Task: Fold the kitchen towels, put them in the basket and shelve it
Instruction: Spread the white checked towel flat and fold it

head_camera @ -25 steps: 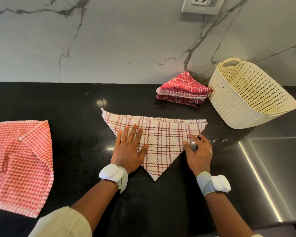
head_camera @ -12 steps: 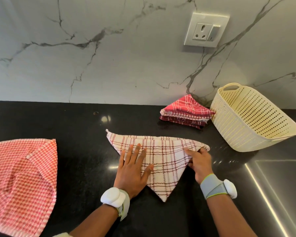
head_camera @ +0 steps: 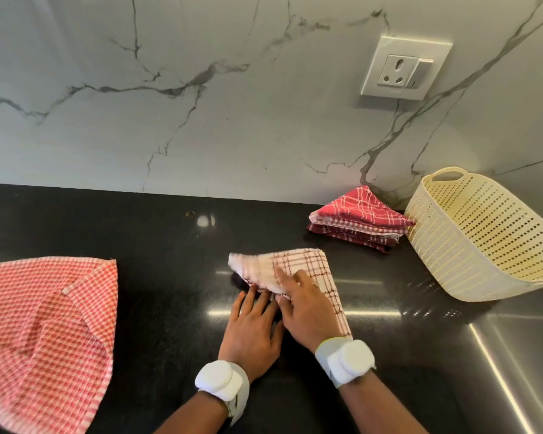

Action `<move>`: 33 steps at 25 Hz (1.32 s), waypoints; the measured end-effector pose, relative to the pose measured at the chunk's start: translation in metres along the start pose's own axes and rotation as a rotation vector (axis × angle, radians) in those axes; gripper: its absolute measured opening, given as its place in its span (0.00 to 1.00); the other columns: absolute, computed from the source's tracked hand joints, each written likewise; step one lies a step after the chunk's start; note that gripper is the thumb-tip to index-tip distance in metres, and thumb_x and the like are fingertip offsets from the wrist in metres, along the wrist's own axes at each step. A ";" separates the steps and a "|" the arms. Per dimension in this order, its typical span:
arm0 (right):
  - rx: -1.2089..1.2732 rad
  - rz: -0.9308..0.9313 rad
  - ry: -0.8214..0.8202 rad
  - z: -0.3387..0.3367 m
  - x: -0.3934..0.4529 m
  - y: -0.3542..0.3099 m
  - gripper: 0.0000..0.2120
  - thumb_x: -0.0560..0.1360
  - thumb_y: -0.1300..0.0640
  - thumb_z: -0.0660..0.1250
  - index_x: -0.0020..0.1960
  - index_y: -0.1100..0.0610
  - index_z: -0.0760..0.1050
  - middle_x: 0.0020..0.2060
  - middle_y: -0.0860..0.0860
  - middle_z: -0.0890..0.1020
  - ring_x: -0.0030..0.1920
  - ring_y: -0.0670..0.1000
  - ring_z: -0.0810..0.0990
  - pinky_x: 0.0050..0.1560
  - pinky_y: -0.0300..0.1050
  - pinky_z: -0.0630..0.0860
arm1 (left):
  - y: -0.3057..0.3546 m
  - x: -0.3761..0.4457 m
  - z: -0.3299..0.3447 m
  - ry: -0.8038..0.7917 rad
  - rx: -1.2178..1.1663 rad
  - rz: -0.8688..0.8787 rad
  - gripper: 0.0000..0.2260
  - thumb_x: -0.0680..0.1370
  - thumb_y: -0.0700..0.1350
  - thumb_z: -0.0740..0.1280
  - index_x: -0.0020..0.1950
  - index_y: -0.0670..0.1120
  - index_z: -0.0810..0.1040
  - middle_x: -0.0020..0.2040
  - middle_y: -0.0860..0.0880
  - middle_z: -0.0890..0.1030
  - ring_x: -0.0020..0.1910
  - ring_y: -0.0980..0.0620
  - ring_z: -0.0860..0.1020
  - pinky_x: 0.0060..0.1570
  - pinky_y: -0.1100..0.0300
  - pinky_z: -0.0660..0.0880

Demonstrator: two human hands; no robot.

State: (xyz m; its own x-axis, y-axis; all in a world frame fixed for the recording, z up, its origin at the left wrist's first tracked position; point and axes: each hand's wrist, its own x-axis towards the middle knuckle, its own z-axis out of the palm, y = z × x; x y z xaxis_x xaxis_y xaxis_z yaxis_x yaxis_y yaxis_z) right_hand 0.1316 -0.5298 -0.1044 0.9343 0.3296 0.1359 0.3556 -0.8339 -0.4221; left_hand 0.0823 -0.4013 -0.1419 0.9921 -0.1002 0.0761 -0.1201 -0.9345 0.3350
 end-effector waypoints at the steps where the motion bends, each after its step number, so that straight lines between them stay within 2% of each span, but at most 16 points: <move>1: -0.038 0.014 -0.037 0.007 -0.002 0.001 0.20 0.80 0.51 0.59 0.71 0.49 0.69 0.57 0.52 0.73 0.54 0.53 0.75 0.52 0.47 0.74 | 0.001 0.001 -0.001 0.000 0.005 0.005 0.26 0.80 0.57 0.47 0.77 0.54 0.59 0.77 0.52 0.60 0.78 0.48 0.51 0.76 0.53 0.41; 5: -0.055 -0.038 -0.014 0.008 -0.010 0.012 0.18 0.78 0.52 0.61 0.66 0.51 0.75 0.55 0.50 0.75 0.54 0.53 0.75 0.53 0.49 0.75 | -0.001 0.000 0.000 0.009 -0.008 -0.012 0.24 0.80 0.58 0.47 0.76 0.55 0.61 0.76 0.54 0.63 0.77 0.49 0.54 0.76 0.50 0.47; 7: -0.137 -0.052 0.007 0.006 -0.021 0.021 0.19 0.76 0.50 0.61 0.67 0.50 0.73 0.61 0.50 0.74 0.61 0.53 0.73 0.63 0.52 0.72 | -0.001 0.002 0.001 0.014 -0.015 0.001 0.24 0.80 0.59 0.48 0.74 0.55 0.63 0.74 0.54 0.65 0.77 0.48 0.56 0.76 0.50 0.49; 10: -0.293 0.005 0.022 0.009 -0.046 0.033 0.25 0.78 0.43 0.54 0.73 0.51 0.67 0.71 0.53 0.69 0.73 0.56 0.65 0.74 0.53 0.58 | -0.001 -0.001 -0.003 0.086 -0.137 0.003 0.19 0.79 0.57 0.56 0.68 0.54 0.69 0.69 0.55 0.69 0.72 0.50 0.64 0.73 0.55 0.55; 12: -0.368 0.054 -0.019 0.013 -0.057 0.040 0.30 0.79 0.38 0.47 0.76 0.52 0.62 0.74 0.55 0.64 0.75 0.57 0.61 0.74 0.55 0.49 | -0.003 -0.011 -0.009 0.217 -0.277 -0.010 0.13 0.76 0.52 0.63 0.60 0.52 0.72 0.60 0.54 0.72 0.62 0.53 0.70 0.65 0.60 0.62; 14: -0.354 0.017 -0.085 0.013 -0.052 0.046 0.31 0.79 0.38 0.45 0.78 0.52 0.57 0.76 0.55 0.59 0.76 0.57 0.57 0.73 0.55 0.45 | -0.002 -0.013 -0.019 0.265 -0.282 0.050 0.12 0.74 0.49 0.65 0.57 0.52 0.72 0.58 0.54 0.72 0.59 0.54 0.70 0.63 0.61 0.62; 16: -0.311 -0.096 -0.172 0.008 -0.036 0.053 0.30 0.80 0.39 0.46 0.78 0.50 0.54 0.77 0.53 0.56 0.77 0.55 0.52 0.75 0.52 0.41 | -0.005 0.002 -0.029 0.218 -0.173 0.160 0.12 0.76 0.49 0.65 0.59 0.51 0.73 0.61 0.54 0.73 0.63 0.54 0.69 0.65 0.61 0.60; 18: -0.274 -0.155 -0.167 -0.002 -0.026 0.061 0.29 0.80 0.39 0.46 0.78 0.50 0.56 0.77 0.51 0.57 0.78 0.52 0.50 0.75 0.50 0.37 | -0.005 0.024 -0.037 0.073 -0.060 0.213 0.12 0.79 0.53 0.60 0.59 0.51 0.75 0.60 0.53 0.76 0.62 0.52 0.72 0.64 0.57 0.64; 20: -0.191 -0.109 -0.096 -0.010 -0.022 0.062 0.28 0.80 0.43 0.47 0.76 0.52 0.61 0.76 0.50 0.60 0.78 0.51 0.51 0.76 0.49 0.38 | -0.006 0.035 -0.041 -0.045 -0.007 0.163 0.13 0.80 0.55 0.56 0.57 0.52 0.76 0.55 0.54 0.79 0.57 0.50 0.75 0.59 0.54 0.68; 22: -0.146 -0.035 0.008 -0.016 -0.020 0.060 0.26 0.79 0.47 0.48 0.74 0.55 0.65 0.75 0.50 0.62 0.77 0.52 0.54 0.77 0.48 0.42 | 0.002 0.043 -0.042 0.016 -0.013 0.155 0.11 0.80 0.51 0.58 0.57 0.53 0.76 0.55 0.54 0.79 0.56 0.50 0.76 0.57 0.54 0.68; 24: -0.172 -0.013 -0.002 -0.013 -0.014 0.055 0.28 0.78 0.48 0.45 0.75 0.57 0.63 0.76 0.52 0.61 0.77 0.54 0.54 0.77 0.48 0.42 | 0.011 0.059 -0.040 0.090 -0.009 0.234 0.13 0.79 0.45 0.61 0.62 0.51 0.76 0.61 0.53 0.78 0.61 0.50 0.74 0.62 0.53 0.66; 25: -0.199 0.004 -0.038 -0.008 -0.010 0.054 0.31 0.78 0.46 0.42 0.76 0.58 0.60 0.76 0.53 0.60 0.78 0.54 0.52 0.76 0.48 0.41 | 0.013 0.071 -0.035 0.060 0.004 0.275 0.17 0.79 0.43 0.61 0.67 0.49 0.73 0.66 0.51 0.75 0.67 0.49 0.70 0.68 0.52 0.62; 27: -0.232 0.070 -0.113 0.003 -0.002 0.054 0.35 0.76 0.43 0.35 0.78 0.57 0.51 0.78 0.53 0.54 0.78 0.54 0.48 0.75 0.48 0.39 | 0.009 0.090 -0.021 -0.134 0.076 0.286 0.23 0.82 0.47 0.54 0.77 0.48 0.60 0.77 0.50 0.60 0.77 0.48 0.55 0.75 0.49 0.46; 28: -0.245 0.106 -0.129 0.008 0.000 0.055 0.35 0.76 0.42 0.33 0.79 0.56 0.48 0.78 0.52 0.52 0.78 0.53 0.46 0.75 0.48 0.38 | 0.003 0.094 -0.012 -0.231 0.136 0.268 0.25 0.82 0.53 0.46 0.79 0.49 0.52 0.79 0.51 0.53 0.78 0.48 0.47 0.74 0.50 0.40; 30: -0.274 0.146 -0.114 0.016 -0.003 0.057 0.34 0.77 0.42 0.32 0.79 0.56 0.44 0.79 0.52 0.49 0.78 0.53 0.43 0.75 0.50 0.38 | -0.008 0.092 0.000 -0.272 0.225 0.269 0.30 0.77 0.58 0.33 0.79 0.51 0.44 0.80 0.52 0.45 0.78 0.50 0.41 0.74 0.50 0.36; 33: -0.274 0.202 -0.122 0.014 -0.019 0.063 0.33 0.79 0.39 0.36 0.79 0.55 0.42 0.79 0.52 0.47 0.78 0.54 0.42 0.76 0.52 0.40 | -0.012 0.093 0.003 -0.253 0.225 0.299 0.30 0.78 0.58 0.34 0.79 0.51 0.42 0.79 0.53 0.43 0.78 0.50 0.39 0.75 0.50 0.36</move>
State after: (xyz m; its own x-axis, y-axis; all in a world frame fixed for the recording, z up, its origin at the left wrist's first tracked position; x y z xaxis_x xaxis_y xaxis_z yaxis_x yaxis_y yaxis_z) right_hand 0.1365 -0.5828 -0.1459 0.9824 0.1824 -0.0412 0.1729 -0.9699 -0.1715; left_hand 0.1757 -0.4003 -0.1413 0.8960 -0.4318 -0.1032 -0.4200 -0.8998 0.1187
